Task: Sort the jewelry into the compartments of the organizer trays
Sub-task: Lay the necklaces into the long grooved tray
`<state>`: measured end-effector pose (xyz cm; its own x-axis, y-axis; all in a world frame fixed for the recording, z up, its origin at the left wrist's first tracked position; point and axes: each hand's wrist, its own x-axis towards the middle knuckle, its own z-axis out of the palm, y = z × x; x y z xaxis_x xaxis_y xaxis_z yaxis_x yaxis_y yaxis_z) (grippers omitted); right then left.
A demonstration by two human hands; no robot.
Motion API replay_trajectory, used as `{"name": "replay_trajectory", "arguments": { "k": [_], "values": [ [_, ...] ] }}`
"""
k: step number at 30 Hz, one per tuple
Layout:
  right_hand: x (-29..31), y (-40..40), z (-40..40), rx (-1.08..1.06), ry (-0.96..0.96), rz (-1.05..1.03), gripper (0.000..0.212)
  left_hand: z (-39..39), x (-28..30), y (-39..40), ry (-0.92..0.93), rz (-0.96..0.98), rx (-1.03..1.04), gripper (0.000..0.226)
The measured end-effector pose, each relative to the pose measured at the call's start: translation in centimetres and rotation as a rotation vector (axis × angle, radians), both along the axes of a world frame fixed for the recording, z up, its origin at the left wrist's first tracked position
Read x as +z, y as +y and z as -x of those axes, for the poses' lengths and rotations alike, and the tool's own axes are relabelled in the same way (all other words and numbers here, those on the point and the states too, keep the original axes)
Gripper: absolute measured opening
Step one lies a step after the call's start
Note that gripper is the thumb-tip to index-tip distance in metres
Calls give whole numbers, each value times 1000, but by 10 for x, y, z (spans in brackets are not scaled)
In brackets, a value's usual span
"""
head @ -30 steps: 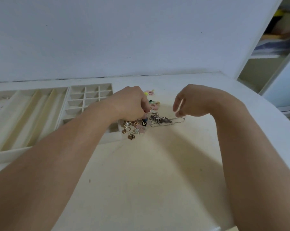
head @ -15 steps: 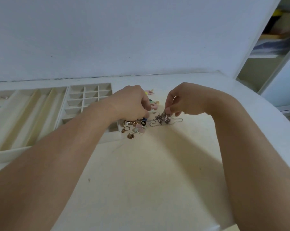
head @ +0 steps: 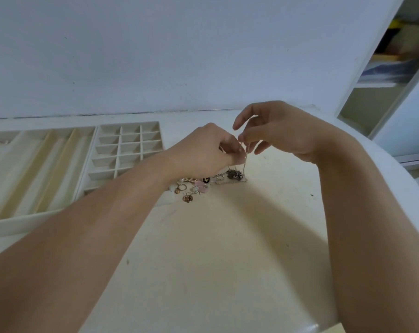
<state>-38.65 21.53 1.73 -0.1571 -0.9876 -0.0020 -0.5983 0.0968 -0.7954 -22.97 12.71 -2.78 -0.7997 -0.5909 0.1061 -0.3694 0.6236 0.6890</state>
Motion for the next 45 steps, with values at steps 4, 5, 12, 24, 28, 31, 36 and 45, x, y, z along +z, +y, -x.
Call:
{"name": "replay_trajectory", "arguments": {
  "k": [4,5,12,24,28,31,36,45],
  "values": [
    [5,-1,-5,-11,-269,150,18,1,9,2,113,-65,39,21],
    [6,-1,-5,-25,-317,182,18,0,11,2,137,-77,49,20],
    [13,2,-6,32,-553,278,12,-2,22,4,256,-150,100,21],
    [13,-1,-2,-79,-816,643,6,-5,19,3,121,-220,78,25],
    [6,-8,8,-282,-821,722,10,-5,17,1,106,-258,67,23],
    [-2,-13,18,-434,-862,720,11,-9,15,-2,106,-281,85,21],
    [-26,-26,37,-649,-963,653,16,-20,19,-17,106,-244,183,19],
    [-44,-35,47,-611,-848,504,15,-44,47,-34,517,-375,290,18]
  ]
}}
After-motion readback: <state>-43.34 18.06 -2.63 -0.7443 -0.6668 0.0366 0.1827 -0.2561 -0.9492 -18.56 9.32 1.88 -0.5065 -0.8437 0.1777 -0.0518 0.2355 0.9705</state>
